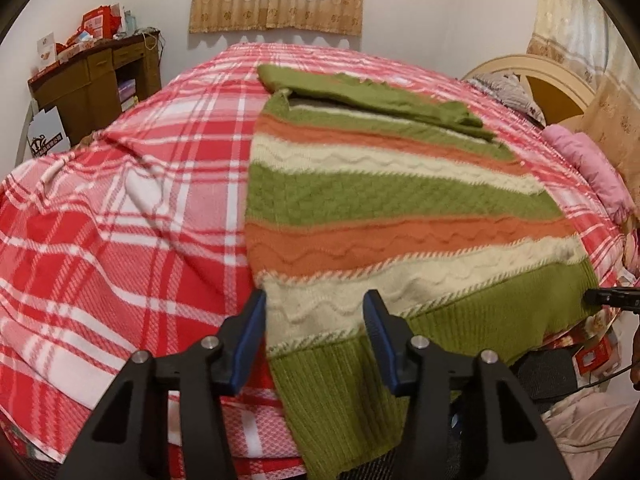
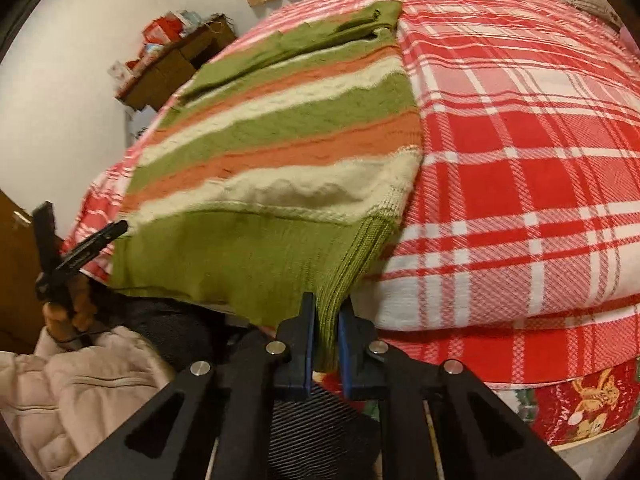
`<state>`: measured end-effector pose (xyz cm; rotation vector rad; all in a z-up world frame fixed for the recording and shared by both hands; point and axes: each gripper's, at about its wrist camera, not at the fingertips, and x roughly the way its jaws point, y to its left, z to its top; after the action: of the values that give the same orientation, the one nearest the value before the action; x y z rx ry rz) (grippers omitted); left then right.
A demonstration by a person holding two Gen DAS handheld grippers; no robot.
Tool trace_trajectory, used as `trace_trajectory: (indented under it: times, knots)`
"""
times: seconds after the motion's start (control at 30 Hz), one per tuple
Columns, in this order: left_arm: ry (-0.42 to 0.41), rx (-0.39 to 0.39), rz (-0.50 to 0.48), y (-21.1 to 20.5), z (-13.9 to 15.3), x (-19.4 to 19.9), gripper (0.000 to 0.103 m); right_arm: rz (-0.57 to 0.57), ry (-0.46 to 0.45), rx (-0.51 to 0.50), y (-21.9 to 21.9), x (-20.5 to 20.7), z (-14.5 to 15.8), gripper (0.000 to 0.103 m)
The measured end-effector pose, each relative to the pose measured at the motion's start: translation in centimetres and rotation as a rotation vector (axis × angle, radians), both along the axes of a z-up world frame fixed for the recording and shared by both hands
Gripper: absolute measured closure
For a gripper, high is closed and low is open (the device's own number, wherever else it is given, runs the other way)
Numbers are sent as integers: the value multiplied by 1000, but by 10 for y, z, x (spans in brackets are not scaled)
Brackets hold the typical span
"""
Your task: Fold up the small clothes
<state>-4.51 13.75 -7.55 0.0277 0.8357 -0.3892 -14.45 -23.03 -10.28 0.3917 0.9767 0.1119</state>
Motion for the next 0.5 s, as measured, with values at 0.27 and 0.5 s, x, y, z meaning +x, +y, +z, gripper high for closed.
trace_trajectory:
  times: [0.27, 0.5]
  knots:
    - [-106, -6, 29, 12, 36, 0, 51, 20, -151, 167, -5, 28, 41, 94]
    - [-149, -5, 67, 26, 52, 8, 51, -30, -250, 114, -20, 83, 70, 94]
